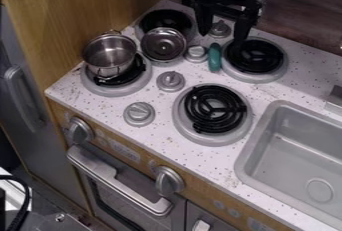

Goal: Move the cucumber to the lower right burner

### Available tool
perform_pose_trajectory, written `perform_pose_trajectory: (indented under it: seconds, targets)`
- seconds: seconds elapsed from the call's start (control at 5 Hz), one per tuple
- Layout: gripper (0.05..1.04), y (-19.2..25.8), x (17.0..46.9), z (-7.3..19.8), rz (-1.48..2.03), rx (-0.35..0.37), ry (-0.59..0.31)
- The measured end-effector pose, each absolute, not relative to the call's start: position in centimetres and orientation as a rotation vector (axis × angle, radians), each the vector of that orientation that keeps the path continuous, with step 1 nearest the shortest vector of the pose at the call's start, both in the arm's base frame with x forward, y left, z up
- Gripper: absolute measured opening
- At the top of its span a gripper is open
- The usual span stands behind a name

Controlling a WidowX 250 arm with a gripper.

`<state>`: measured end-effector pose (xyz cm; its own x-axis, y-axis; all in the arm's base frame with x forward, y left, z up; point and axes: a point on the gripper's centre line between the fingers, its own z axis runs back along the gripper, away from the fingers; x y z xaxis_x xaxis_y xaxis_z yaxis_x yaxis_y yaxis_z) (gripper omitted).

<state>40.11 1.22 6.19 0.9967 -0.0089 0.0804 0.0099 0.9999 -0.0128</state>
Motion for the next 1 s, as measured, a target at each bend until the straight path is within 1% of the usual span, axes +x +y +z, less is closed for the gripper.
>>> perform_pose_trajectory:
  seconds: [0.2, 0.4, 0.6, 0.8, 1.0]
  targets:
    - [0.996, 1.1, 39.6, 4.2, -0.007, -0.015, -0.027]
    - [0.996, 1.2, 39.5, 3.1, -0.003, -0.021, -0.022]
    - [0.997, 2.0, 39.3, 1.0, 0.007, -0.028, 0.012]
    - [0.996, 2.6, 41.7, -1.0, -0.012, -0.019, -0.008]
    - [0.996, 3.0, 44.2, -4.7, -0.017, -0.007, 0.015]
